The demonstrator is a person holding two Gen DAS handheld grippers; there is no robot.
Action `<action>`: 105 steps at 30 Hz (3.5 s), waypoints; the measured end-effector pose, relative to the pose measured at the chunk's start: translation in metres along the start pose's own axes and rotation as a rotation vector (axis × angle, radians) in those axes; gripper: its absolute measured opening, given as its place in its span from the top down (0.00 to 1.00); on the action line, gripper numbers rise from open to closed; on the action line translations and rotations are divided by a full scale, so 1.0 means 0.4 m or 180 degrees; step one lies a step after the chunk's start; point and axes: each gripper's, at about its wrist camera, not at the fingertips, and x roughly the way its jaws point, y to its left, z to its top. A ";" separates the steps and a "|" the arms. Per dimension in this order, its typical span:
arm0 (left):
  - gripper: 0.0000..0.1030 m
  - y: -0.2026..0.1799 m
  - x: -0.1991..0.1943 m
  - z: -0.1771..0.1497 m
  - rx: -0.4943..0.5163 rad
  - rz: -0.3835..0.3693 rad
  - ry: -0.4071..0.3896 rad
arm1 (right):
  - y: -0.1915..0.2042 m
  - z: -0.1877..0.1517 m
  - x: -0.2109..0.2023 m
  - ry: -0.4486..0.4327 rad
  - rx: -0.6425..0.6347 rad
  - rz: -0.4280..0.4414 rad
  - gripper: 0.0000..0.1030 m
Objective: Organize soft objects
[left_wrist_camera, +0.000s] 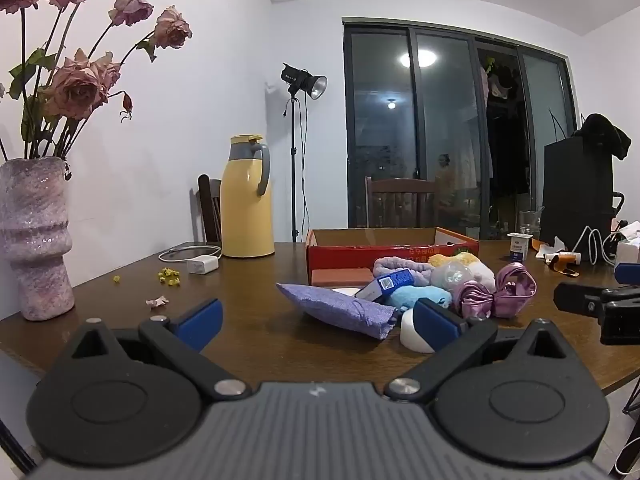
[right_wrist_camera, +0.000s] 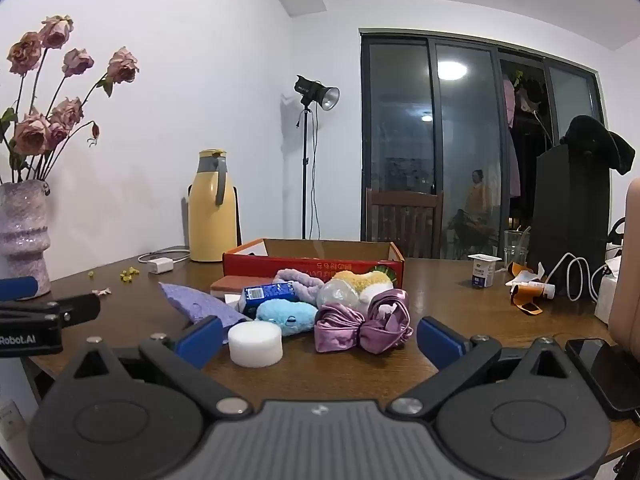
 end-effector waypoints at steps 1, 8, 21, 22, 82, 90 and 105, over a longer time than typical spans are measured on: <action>0.00 0.000 0.000 0.000 -0.0004 0.0000 -0.0007 | 0.000 0.000 0.000 0.0002 0.0006 0.0000 0.00; 0.00 -0.002 0.006 0.004 0.0012 -0.0013 0.0001 | 0.001 -0.002 0.000 0.0011 -0.0014 0.0013 0.00; 0.00 0.000 0.002 0.005 0.0042 0.0026 -0.0020 | -0.004 -0.002 0.005 0.0039 0.0005 -0.0022 0.00; 0.00 0.000 0.003 0.005 0.0043 0.0027 -0.0019 | -0.004 -0.001 0.006 0.0042 0.0006 -0.0024 0.00; 0.00 0.010 0.007 0.005 0.0068 0.0052 -0.0024 | -0.010 -0.003 0.003 0.0036 0.0001 -0.0040 0.00; 0.00 0.004 0.059 0.003 0.0163 0.0047 0.0034 | -0.019 -0.034 0.044 0.0219 0.0105 0.0071 0.00; 0.02 0.128 0.446 0.120 -0.0410 -0.0126 0.0393 | 0.188 0.013 0.345 0.0745 -0.0080 0.1206 0.64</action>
